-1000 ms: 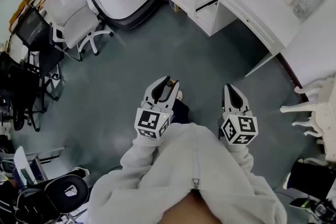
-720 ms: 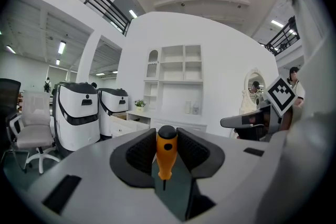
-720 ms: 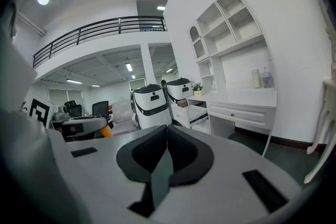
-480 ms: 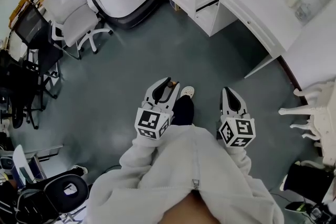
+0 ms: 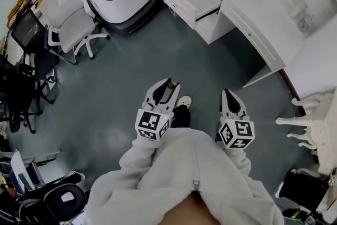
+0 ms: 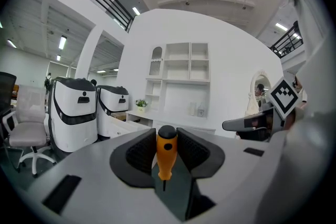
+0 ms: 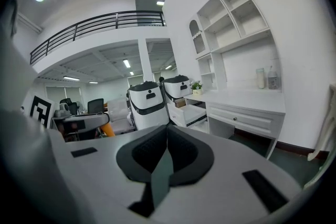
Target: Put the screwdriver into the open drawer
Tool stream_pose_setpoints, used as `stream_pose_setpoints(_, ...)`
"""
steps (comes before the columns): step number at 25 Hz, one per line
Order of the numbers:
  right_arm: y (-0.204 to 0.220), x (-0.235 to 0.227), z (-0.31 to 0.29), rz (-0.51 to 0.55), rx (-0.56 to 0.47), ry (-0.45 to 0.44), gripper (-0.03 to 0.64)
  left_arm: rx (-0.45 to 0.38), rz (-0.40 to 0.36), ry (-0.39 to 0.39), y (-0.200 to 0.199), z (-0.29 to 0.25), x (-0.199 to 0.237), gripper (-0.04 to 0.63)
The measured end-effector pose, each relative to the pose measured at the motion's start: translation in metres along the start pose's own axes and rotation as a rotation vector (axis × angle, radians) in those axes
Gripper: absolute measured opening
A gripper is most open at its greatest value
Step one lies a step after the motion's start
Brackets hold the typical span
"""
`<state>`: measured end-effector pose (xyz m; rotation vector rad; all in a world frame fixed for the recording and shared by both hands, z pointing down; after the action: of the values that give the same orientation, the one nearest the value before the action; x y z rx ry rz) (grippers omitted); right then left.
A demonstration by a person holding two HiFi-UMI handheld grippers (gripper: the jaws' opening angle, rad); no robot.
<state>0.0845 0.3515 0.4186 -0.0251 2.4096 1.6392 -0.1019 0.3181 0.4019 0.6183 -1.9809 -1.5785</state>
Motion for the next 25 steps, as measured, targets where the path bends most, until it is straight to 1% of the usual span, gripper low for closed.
stream_pose_setpoints(11, -0.047, -0.015, -0.084, 0.015, 0.001, 0.01, 0.034, -0.015, -0.001, 0.001, -0.031, -0.071, 0.06, 0.132)
stream_pose_setpoints(15, -0.06, -0.014, -0.108, 0.018, 0.002, 0.011, 0.034, -0.02, -0.002, 0.008, -0.039, -0.09, 0.079, 0.132)
stream_pose_setpoints(20, -0.073, -0.018, -0.134, 0.02, -0.003, 0.033, 0.034, -0.027, -0.002, 0.028, -0.045, -0.116, 0.101, 0.132)
stream_pose_setpoints(25, -0.079, -0.028, -0.158, 0.009, -0.008, 0.049, 0.034, -0.03, -0.009, 0.05, -0.049, -0.144, 0.114, 0.132)
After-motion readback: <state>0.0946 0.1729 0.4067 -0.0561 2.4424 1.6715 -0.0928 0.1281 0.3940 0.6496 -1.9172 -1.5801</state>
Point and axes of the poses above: the fingertips, and each gripper's own axes: z backward along the fingers, x to its left, y out of its underside, the point moved 1 cm from there along z, backward along the fingers, and after that the axes turned 5 degrees about y, right-handed, at the moved point
